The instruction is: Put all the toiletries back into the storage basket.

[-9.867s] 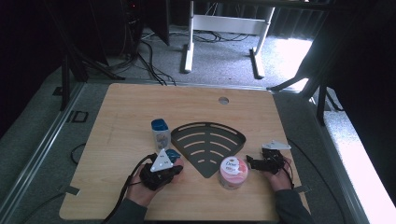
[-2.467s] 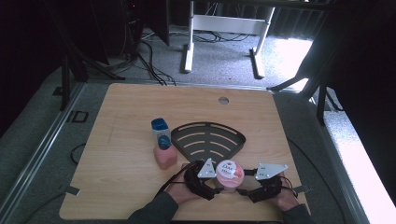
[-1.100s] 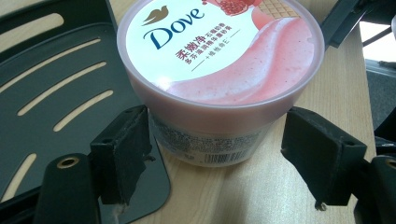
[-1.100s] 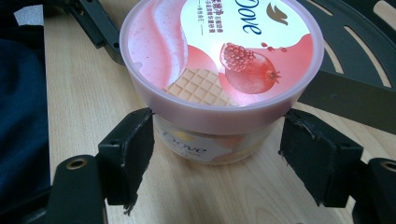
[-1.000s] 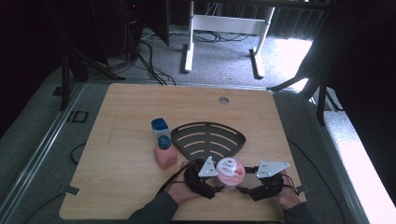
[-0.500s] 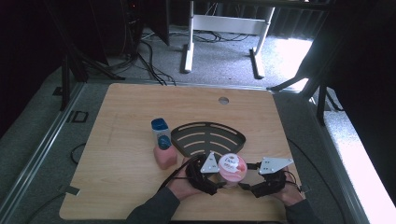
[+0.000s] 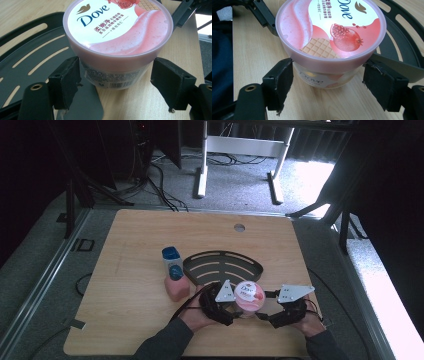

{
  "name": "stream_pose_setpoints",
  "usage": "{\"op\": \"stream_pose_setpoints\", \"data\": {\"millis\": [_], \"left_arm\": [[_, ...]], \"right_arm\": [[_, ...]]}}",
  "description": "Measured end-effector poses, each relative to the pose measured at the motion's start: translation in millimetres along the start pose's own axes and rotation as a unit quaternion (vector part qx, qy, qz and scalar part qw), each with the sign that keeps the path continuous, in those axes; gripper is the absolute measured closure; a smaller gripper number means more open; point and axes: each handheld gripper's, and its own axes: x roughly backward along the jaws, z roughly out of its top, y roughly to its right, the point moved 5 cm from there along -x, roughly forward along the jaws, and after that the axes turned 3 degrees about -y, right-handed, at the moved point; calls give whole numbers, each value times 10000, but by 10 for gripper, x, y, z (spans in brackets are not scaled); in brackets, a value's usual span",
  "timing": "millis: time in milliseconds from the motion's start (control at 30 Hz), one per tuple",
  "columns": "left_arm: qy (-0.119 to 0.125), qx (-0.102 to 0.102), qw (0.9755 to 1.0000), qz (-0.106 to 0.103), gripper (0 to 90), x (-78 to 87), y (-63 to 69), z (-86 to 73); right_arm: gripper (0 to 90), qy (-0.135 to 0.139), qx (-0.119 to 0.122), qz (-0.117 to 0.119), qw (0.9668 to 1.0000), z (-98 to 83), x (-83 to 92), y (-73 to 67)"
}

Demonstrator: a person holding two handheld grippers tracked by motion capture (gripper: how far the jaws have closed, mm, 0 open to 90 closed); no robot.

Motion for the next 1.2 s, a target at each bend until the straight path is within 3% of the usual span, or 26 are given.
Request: {"op": "stream_pose_setpoints", "data": {"millis": [1200], "left_arm": [[4, 31, 9998, 194, 242, 21, -160, 112]], "right_arm": [[217, -128, 156, -1, 9998, 172, -5, 194]]}}
